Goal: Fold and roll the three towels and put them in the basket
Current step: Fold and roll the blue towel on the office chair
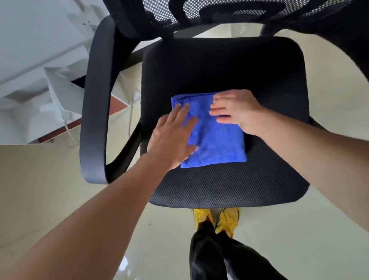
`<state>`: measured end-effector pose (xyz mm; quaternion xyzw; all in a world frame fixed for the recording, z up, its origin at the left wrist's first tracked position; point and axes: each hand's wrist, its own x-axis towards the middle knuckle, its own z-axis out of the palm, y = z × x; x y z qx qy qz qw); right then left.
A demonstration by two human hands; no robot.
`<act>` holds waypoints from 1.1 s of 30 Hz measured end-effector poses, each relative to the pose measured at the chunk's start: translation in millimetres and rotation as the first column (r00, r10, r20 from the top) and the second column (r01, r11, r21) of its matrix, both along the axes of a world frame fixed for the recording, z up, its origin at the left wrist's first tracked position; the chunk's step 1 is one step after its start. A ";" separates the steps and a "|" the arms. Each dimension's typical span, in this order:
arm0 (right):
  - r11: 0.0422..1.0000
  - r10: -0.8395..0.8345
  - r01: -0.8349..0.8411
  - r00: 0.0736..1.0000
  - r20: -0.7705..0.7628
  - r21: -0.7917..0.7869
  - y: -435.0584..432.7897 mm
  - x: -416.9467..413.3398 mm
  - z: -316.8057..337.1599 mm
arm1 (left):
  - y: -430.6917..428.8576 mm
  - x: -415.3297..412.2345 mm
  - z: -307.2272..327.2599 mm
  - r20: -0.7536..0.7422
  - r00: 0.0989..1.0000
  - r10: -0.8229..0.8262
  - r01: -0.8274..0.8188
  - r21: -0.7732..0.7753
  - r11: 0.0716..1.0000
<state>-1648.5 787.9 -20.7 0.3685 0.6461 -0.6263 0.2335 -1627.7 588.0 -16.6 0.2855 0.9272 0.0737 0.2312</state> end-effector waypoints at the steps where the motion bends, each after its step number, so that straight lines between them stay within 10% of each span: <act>1: 0.997 -0.066 0.066 0.998 0.015 -0.037 9.7 -9.1 -2.9 | 4.0 -5.3 -4.9 0.032 0.999 -0.038 0.041 -0.076 0.996; 6: 0.934 -0.331 0.346 0.932 -0.150 0.090 45.2 -23.8 2.4 | 0.7 -23.4 -17.6 0.119 0.993 0.003 0.018 -0.173 0.985; 11: 0.999 -0.027 0.029 0.998 0.056 -0.041 4.9 61.9 2.0 | 2.0 -22.7 -19.6 0.126 0.992 -0.003 0.029 -0.203 0.979; 17: 0.997 -0.080 0.076 0.958 0.275 0.024 43.2 140.5 -13.6 | 3.8 -20.7 -17.2 0.153 0.987 -0.043 0.079 -0.237 0.968; 23: 0.896 0.039 -0.066 0.997 0.070 0.439 29.4 118.9 -23.1 | 4.6 -20.7 -17.6 0.139 0.989 -0.042 0.076 -0.248 0.966; 33: 0.943 0.033 -0.082 0.988 0.153 0.323 75.8 94.6 -1.9 | 26.2 18.0 -1.5 0.047 0.999 -0.021 0.026 -0.106 0.994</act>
